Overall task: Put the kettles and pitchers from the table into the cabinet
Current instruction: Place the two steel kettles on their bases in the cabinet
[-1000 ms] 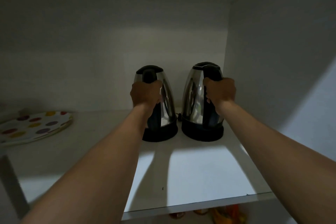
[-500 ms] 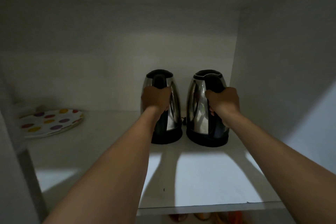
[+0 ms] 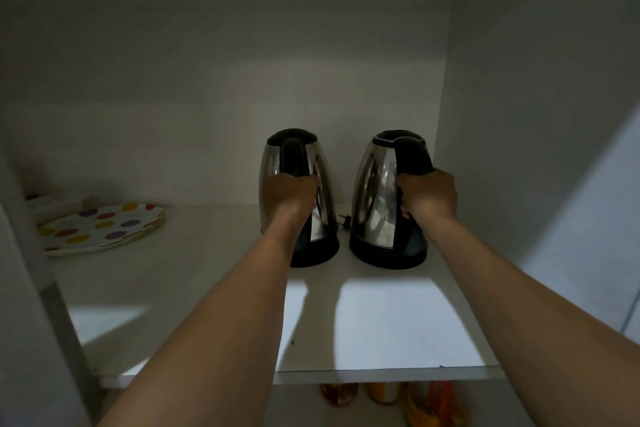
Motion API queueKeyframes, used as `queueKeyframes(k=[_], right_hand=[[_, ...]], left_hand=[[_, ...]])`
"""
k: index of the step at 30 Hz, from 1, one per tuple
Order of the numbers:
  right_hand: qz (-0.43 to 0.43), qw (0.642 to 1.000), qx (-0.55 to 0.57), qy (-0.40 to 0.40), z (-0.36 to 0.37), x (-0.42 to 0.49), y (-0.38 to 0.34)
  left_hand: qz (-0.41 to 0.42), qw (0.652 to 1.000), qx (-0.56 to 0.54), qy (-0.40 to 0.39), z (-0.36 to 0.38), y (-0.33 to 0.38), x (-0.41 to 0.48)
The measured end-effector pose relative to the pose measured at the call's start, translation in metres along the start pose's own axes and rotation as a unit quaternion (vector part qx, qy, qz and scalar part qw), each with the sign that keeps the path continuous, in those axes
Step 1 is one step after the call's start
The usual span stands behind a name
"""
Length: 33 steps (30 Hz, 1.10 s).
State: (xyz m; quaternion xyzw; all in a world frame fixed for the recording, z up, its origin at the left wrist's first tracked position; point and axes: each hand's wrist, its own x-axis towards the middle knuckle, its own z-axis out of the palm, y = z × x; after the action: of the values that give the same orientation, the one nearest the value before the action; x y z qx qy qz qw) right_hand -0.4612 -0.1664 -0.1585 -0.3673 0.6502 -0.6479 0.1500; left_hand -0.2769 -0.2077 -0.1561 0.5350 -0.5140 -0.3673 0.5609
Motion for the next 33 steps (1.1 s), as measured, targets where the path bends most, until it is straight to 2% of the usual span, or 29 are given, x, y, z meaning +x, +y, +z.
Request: queueKeyframes(k=[5,8,13,19,23,28,33], right_hand=[[0.018,0.998,-0.052,0.028,-0.001,-0.026,0.042],[0.056,0.994,-0.083,0.037,0.008,-0.037,0.075],[0.055,0.995,-0.059,0.052,0.023,-0.035,0.09],[0.069,0.993,-0.061,0.079,0.04,-0.012,0.094],[0.07,0.992,-0.074,0.072,0.047,0.007,0.102],[0.037,0.994,-0.087,0.061,0.05,0.031,0.115],[0.036,0.993,-0.096,0.065,0.06,0.049,0.118]], left_hand=[[0.01,0.994,0.091,0.058,0.005,-0.045,-0.028],[-0.029,0.987,0.147,0.06,0.008,-0.075,-0.029],[0.006,0.996,0.085,0.0,0.013,-0.097,-0.014],[0.008,0.998,0.028,-0.049,0.022,-0.095,0.01],[0.045,0.998,0.009,-0.034,0.048,-0.118,0.043],[0.053,0.998,-0.009,-0.032,0.089,-0.151,0.081],[0.054,0.998,0.018,-0.03,0.086,-0.125,0.069]])
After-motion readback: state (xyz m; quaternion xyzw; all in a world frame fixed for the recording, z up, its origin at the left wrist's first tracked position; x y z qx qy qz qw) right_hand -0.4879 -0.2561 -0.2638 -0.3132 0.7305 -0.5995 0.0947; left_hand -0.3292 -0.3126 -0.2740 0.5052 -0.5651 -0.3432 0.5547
